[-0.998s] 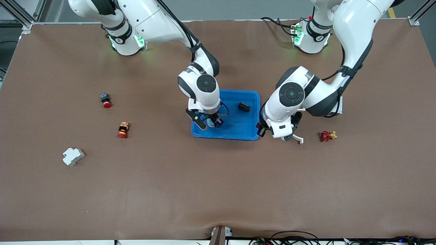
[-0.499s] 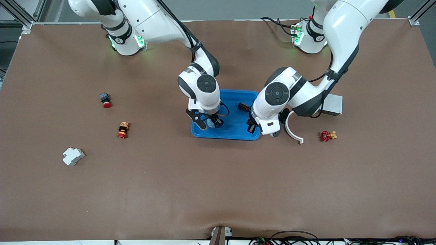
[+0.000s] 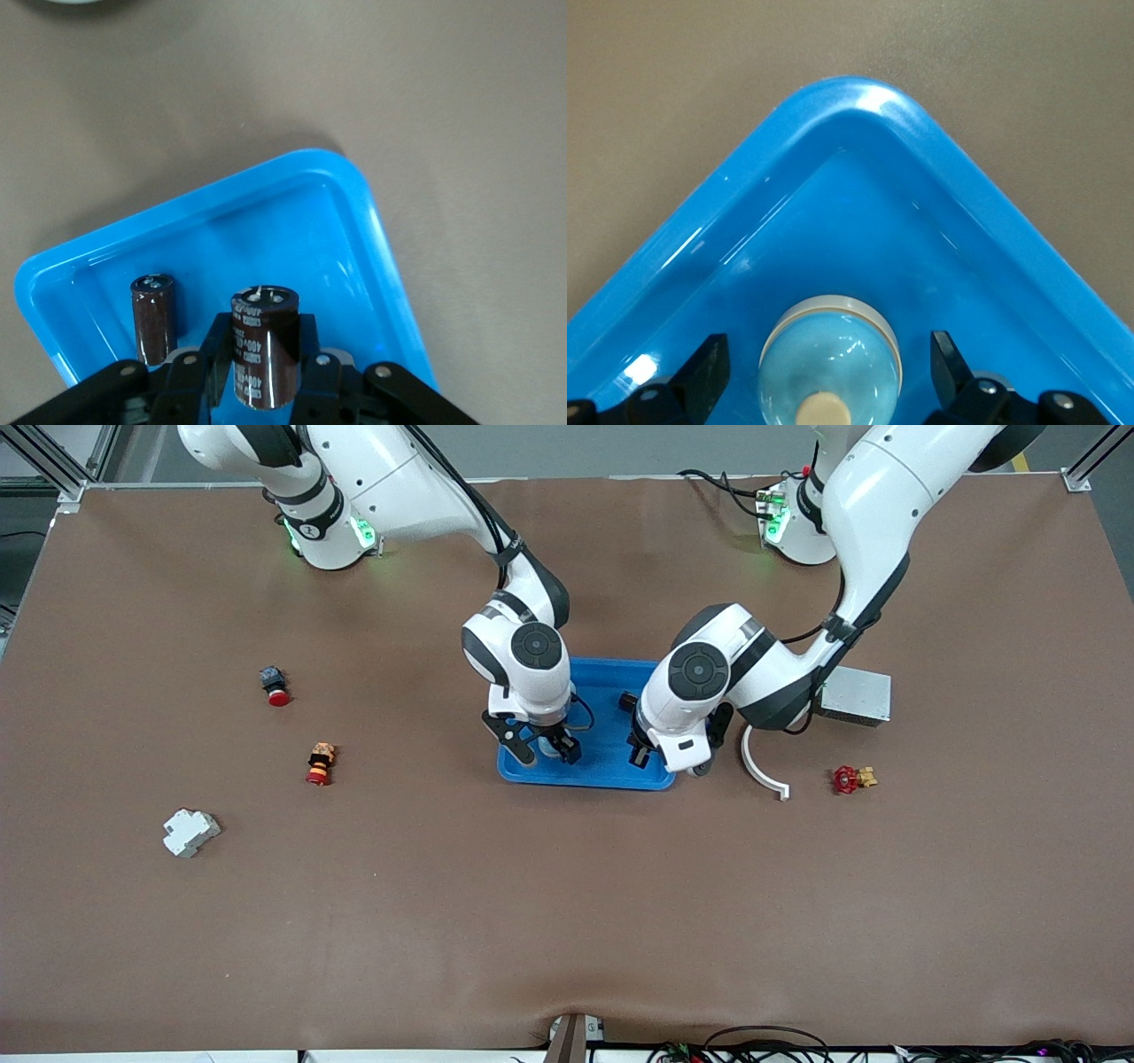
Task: Place electrolytic capacitor and blue bell in tray
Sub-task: 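Open both grippers and raise them away from the tray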
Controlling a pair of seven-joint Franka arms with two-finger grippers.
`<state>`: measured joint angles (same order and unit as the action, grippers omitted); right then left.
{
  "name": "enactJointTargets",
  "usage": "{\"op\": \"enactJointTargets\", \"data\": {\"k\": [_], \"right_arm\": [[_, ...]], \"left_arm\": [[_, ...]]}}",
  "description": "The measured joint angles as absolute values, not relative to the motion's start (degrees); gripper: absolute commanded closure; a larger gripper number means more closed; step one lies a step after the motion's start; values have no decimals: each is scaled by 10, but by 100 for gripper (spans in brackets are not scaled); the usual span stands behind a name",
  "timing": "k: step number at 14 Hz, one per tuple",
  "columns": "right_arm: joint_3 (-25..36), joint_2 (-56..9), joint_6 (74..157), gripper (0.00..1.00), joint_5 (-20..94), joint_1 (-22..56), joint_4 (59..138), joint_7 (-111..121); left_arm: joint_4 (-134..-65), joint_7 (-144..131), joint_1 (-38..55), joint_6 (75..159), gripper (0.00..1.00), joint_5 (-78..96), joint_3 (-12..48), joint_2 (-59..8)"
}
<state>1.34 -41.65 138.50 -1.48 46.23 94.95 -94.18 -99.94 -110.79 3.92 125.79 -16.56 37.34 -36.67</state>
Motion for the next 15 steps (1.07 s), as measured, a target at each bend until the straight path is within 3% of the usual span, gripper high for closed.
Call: {"op": "enactJointTargets", "data": {"k": [9,11,13,15], "right_arm": [[18,-416,1365,0,-16,461,928,-931],[20,-409,1329,0,-16,454,922,-900],[22,-394,1277,0,-17,439,918,-849],[23,-373,1229,0,-17,416,918,-792]], "left_arm": [[-1000,-1150,69,1260,100,-190,351,-416],[-999,-1150,69,1263,80,-190,350,-420],[-999,-1150,69,1273,47,-190,350,-423],[-999,-1150,69,1278,0,-190,350,-425]]}}
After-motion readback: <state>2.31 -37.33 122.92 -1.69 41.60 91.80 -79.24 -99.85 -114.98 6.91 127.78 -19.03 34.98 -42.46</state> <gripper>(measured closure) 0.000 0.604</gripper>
